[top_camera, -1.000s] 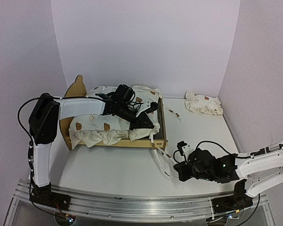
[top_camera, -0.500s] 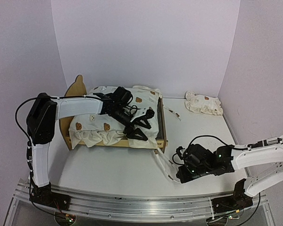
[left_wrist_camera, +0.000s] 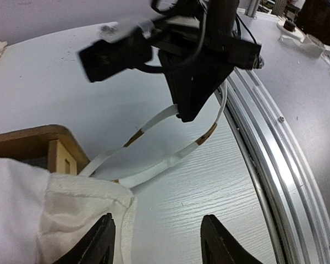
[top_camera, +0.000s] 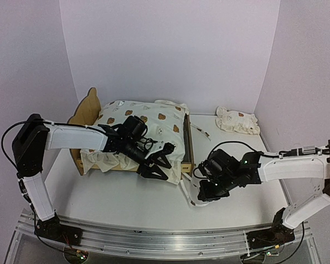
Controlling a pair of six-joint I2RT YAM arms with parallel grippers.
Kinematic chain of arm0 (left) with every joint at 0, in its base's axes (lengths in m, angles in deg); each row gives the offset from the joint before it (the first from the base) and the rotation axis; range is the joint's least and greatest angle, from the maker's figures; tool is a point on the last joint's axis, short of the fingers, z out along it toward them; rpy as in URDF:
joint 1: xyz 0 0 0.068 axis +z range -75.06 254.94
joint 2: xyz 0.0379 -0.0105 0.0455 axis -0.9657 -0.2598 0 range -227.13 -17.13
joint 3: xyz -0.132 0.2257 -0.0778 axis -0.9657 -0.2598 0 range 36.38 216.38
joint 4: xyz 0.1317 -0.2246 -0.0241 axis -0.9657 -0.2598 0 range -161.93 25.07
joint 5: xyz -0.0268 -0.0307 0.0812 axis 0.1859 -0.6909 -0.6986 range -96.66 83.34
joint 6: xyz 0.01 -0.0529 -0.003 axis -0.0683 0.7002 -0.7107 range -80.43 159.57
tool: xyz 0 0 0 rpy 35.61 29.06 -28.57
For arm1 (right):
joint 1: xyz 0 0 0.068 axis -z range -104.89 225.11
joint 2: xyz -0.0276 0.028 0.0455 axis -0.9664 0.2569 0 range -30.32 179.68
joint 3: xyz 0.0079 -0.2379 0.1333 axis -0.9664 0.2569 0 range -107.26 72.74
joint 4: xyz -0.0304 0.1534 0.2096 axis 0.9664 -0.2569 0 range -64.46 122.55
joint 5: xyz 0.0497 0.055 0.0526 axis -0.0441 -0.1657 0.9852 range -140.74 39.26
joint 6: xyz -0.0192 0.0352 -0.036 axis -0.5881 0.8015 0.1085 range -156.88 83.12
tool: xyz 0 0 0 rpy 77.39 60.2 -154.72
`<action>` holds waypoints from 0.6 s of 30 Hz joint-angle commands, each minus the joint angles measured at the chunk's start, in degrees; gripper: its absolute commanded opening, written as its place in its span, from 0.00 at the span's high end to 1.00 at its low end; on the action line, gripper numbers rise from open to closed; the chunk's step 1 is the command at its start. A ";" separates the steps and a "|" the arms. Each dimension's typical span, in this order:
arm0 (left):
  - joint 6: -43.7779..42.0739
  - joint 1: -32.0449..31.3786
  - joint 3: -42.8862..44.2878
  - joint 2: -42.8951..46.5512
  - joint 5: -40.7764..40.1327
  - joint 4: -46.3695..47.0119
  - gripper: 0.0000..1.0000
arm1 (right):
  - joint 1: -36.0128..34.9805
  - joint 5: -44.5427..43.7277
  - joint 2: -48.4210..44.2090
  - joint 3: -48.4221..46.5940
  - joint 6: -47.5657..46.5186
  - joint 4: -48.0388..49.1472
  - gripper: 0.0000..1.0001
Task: Set up the pet bed
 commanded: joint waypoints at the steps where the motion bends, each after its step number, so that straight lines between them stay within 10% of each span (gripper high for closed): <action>1: 8.63 -3.85 -3.12 0.83 -3.73 18.57 0.52 | 0.07 3.95 -0.79 -5.60 -4.76 -0.30 1.00; 18: -0.17 -7.12 -5.12 -7.39 -3.83 34.52 0.50 | 0.07 7.06 -7.71 -5.67 -14.04 1.57 1.00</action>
